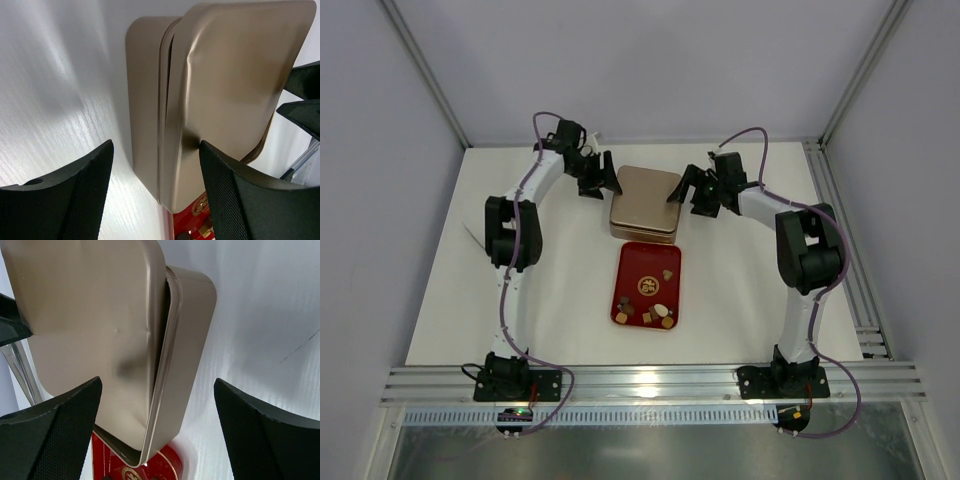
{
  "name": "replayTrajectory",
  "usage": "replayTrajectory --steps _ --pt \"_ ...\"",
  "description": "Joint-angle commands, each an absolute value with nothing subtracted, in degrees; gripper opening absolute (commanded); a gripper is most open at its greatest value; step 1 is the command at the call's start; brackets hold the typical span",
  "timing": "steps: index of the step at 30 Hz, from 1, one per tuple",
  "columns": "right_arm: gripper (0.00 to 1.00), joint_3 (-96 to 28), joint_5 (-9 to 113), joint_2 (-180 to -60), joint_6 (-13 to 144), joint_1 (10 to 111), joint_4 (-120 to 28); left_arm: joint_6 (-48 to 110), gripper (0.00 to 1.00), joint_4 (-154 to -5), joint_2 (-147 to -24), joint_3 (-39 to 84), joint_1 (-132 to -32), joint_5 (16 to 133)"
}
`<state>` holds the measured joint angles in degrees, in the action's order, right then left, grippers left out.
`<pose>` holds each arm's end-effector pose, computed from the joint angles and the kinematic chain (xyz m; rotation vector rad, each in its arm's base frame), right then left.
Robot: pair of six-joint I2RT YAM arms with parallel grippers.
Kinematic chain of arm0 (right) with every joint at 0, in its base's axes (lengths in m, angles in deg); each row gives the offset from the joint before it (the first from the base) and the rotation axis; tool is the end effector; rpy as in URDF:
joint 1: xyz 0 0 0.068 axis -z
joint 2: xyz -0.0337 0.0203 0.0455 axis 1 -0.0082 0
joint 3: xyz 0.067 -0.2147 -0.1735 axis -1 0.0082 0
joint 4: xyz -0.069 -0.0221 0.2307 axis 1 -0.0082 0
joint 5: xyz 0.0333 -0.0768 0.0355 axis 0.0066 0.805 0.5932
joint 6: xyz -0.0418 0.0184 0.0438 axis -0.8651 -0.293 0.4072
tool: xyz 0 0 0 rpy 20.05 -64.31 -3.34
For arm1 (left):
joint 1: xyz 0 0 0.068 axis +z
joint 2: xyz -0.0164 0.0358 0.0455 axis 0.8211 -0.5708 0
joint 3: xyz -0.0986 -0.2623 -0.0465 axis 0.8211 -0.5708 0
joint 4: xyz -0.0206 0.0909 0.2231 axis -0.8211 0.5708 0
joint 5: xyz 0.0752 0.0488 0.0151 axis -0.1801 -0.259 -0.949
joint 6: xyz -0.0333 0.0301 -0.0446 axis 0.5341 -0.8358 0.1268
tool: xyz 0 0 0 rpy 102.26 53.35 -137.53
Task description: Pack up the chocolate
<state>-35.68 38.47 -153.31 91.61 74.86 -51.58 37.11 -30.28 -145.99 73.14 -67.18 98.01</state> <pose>0.4172 0.1274 0.1967 0.1839 2.4012 0.8317 0.4906 -0.1302 0.2088 0.0553 2.6605 -0.9059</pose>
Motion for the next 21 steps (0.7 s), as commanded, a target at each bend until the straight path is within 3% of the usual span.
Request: replayTrajectory --steps 1,21 --pt "0.93 -37.86 38.43 -153.62 90.59 74.24 -50.35 37.55 0.68 -32.46 -146.57 74.93 -67.32 97.33" --pt "0.92 -37.68 38.08 -154.24 91.82 73.01 -48.86 36.23 0.66 -32.29 -146.39 74.14 -68.99 97.07"
